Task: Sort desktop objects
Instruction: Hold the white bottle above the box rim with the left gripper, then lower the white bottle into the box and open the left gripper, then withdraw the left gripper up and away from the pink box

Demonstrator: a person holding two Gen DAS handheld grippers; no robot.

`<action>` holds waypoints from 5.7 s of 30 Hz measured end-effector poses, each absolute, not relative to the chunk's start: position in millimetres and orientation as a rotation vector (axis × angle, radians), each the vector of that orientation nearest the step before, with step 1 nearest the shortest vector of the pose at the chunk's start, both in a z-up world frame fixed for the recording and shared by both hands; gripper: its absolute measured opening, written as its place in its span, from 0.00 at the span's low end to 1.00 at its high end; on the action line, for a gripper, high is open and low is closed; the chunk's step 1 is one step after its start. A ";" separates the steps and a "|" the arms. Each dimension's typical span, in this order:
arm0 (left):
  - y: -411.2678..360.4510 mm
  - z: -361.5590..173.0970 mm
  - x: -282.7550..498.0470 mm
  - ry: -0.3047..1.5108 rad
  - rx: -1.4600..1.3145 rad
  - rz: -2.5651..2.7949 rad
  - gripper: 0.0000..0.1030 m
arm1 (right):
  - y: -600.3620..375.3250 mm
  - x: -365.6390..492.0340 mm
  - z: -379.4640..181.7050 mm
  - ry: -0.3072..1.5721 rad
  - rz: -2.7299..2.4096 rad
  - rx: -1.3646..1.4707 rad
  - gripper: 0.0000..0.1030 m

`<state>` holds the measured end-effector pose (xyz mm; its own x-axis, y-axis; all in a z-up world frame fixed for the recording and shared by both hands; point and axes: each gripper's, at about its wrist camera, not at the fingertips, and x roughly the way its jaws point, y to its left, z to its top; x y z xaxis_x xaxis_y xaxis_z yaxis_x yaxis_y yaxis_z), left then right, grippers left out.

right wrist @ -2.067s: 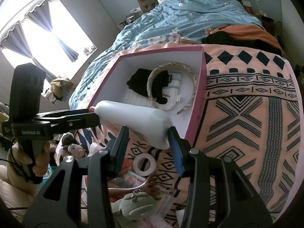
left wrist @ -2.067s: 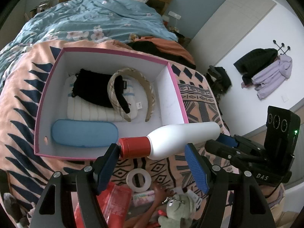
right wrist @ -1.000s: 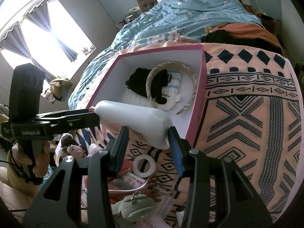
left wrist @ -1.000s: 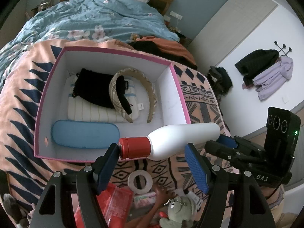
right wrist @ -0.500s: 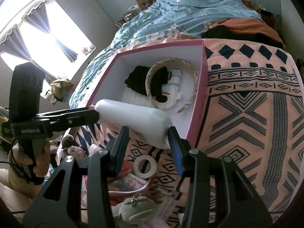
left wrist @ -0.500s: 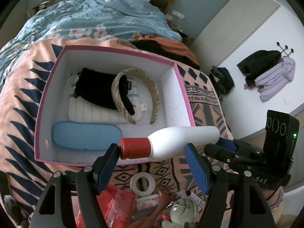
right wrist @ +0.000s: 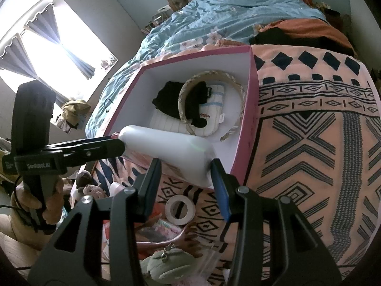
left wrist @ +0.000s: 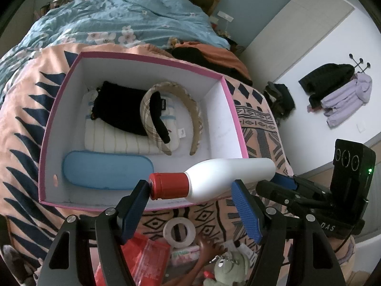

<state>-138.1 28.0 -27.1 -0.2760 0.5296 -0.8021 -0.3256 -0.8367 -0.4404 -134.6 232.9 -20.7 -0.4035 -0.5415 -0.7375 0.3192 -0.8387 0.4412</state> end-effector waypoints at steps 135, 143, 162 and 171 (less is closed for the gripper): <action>48.9 -74.0 -154.9 -0.090 -1.466 2.223 0.83 | 209.3 -151.2 -45.3 -0.228 -2.304 1.378 0.46; 19.7 -55.8 -135.0 -0.270 -1.401 2.250 1.00 | 206.4 -126.7 -33.1 -0.241 -2.310 1.296 0.52; -13.9 -66.5 -72.6 -0.170 -1.564 2.328 1.00 | 177.8 -72.0 -44.8 -0.226 -2.232 1.294 0.81; -20.0 -57.5 -55.4 -0.116 -1.528 2.389 1.00 | 170.9 -56.7 -49.6 -0.218 -2.217 1.310 0.82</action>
